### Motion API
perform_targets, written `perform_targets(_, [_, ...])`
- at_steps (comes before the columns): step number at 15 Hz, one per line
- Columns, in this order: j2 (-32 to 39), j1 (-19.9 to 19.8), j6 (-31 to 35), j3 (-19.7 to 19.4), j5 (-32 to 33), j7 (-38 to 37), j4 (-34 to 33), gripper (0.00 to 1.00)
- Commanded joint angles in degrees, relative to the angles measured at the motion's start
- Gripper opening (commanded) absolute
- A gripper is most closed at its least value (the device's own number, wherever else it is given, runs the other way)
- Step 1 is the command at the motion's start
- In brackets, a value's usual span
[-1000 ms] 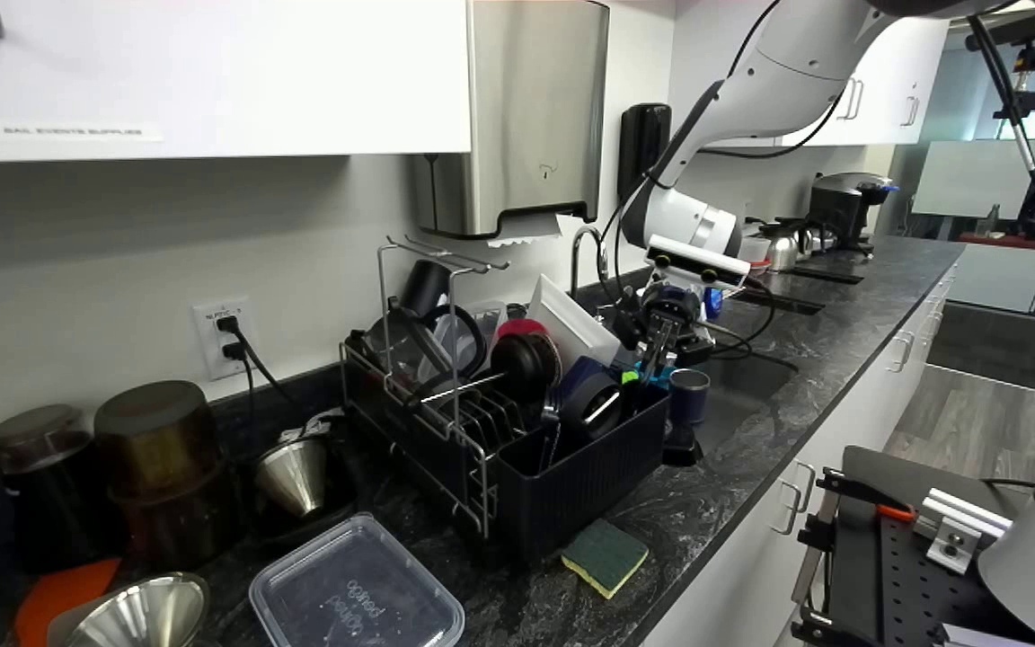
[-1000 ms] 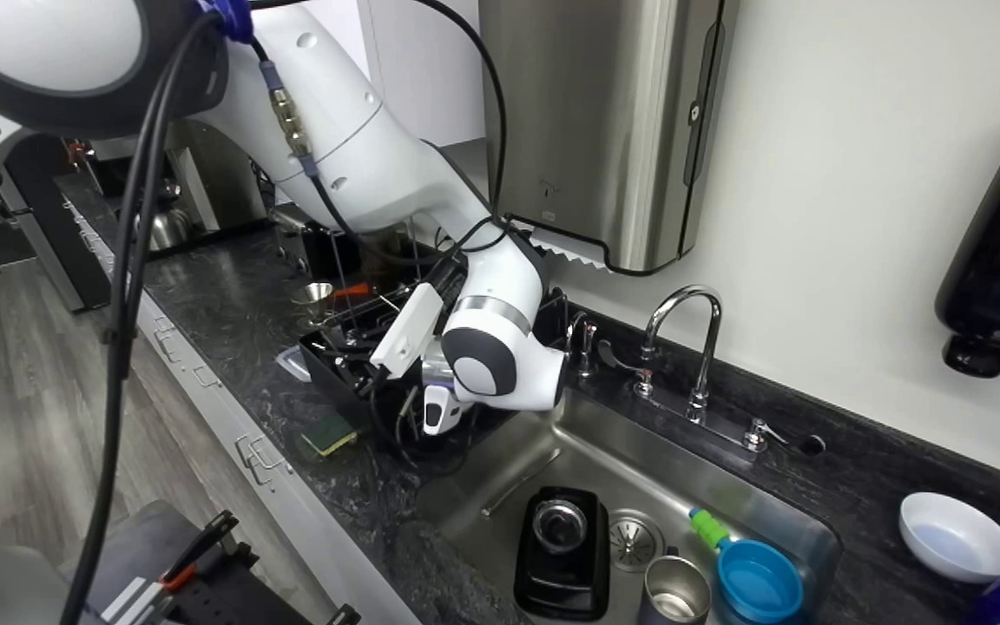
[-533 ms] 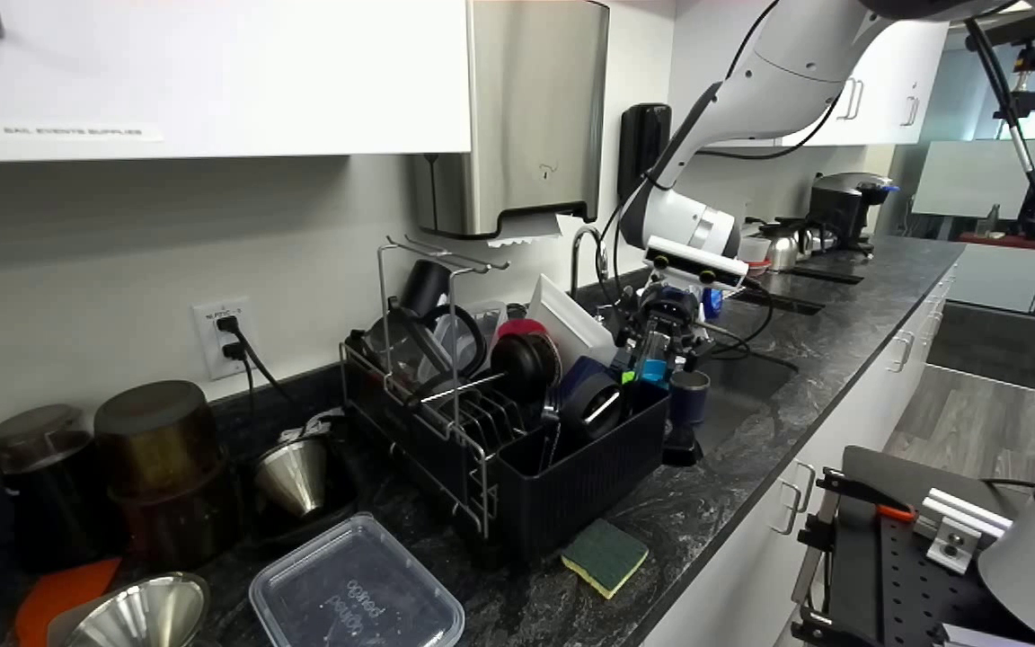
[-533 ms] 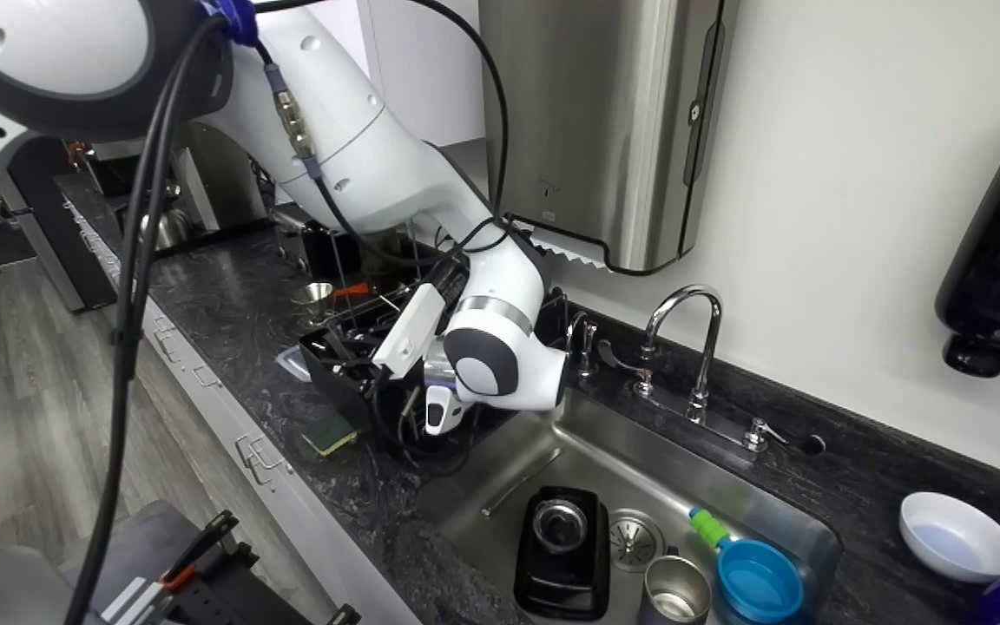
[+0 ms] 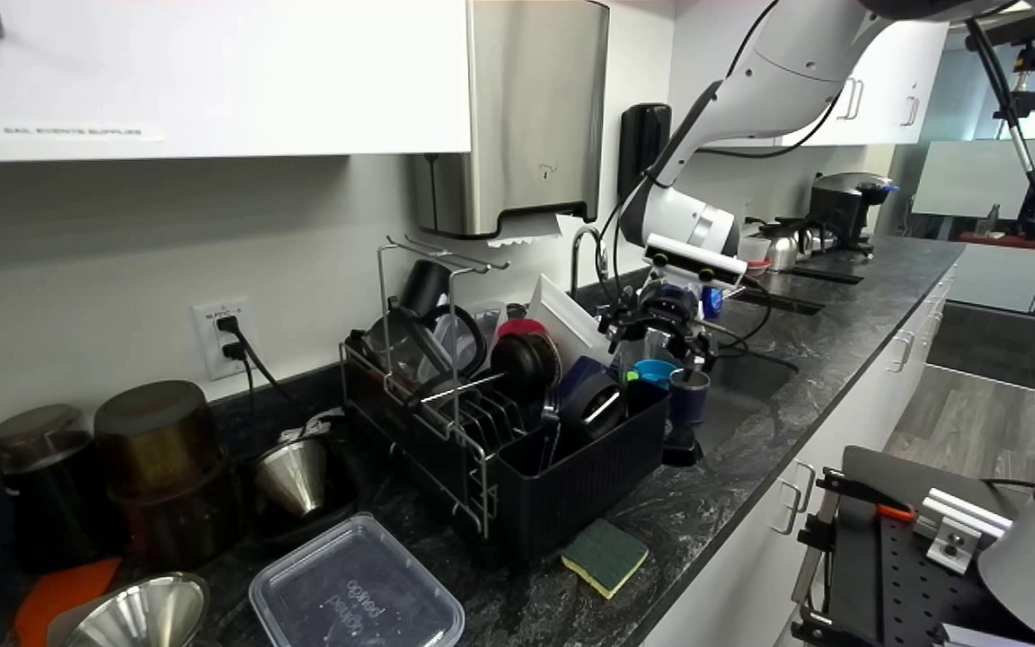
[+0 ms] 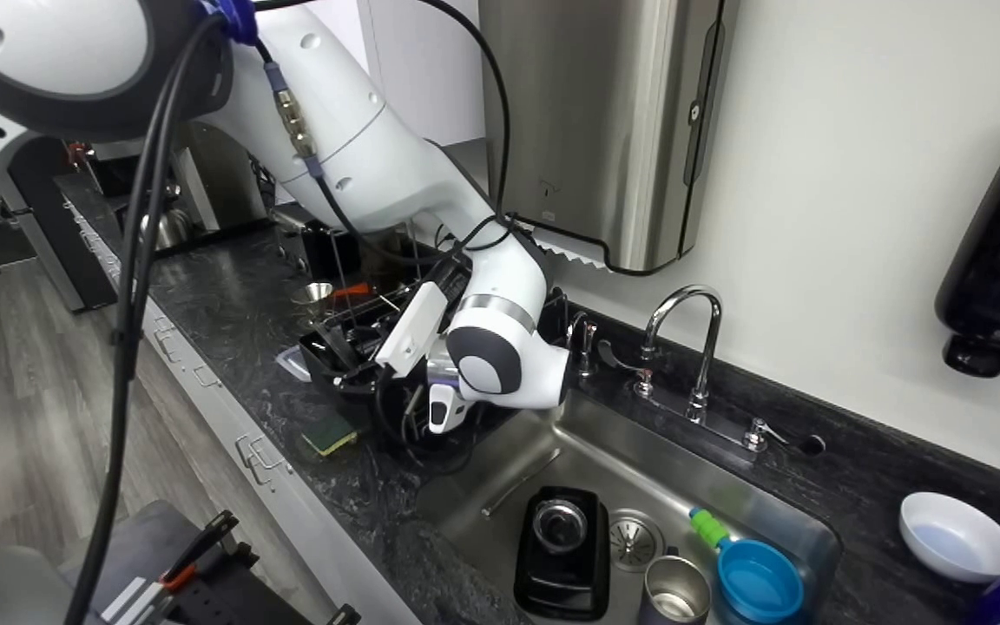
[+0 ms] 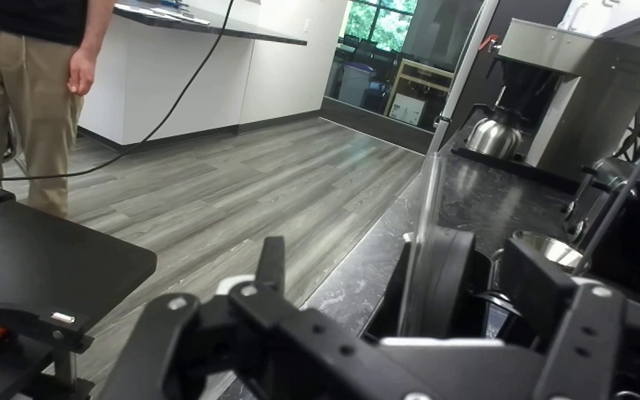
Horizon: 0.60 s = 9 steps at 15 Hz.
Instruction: Take the straw out of the sink and put it in the cutlery compartment, pick the lid on the tray, place it on the cup in the sink, lift the cup, drop it in the sink then move the pan in the sink to the left
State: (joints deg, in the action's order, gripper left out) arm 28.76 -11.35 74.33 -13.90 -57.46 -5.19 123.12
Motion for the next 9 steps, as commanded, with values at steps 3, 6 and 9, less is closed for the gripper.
perform_targets(3, [-1.4,-1.4,-0.4,-0.5,-0.6,0.5,0.3,1.00])
perform_targets(6, [-3.0,-2.0,-0.1,-1.4,-0.3,0.8,0.9,1.00])
perform_targets(9, [-5.8,-2.1,0.8,-2.3,0.5,1.4,2.1,1.00])
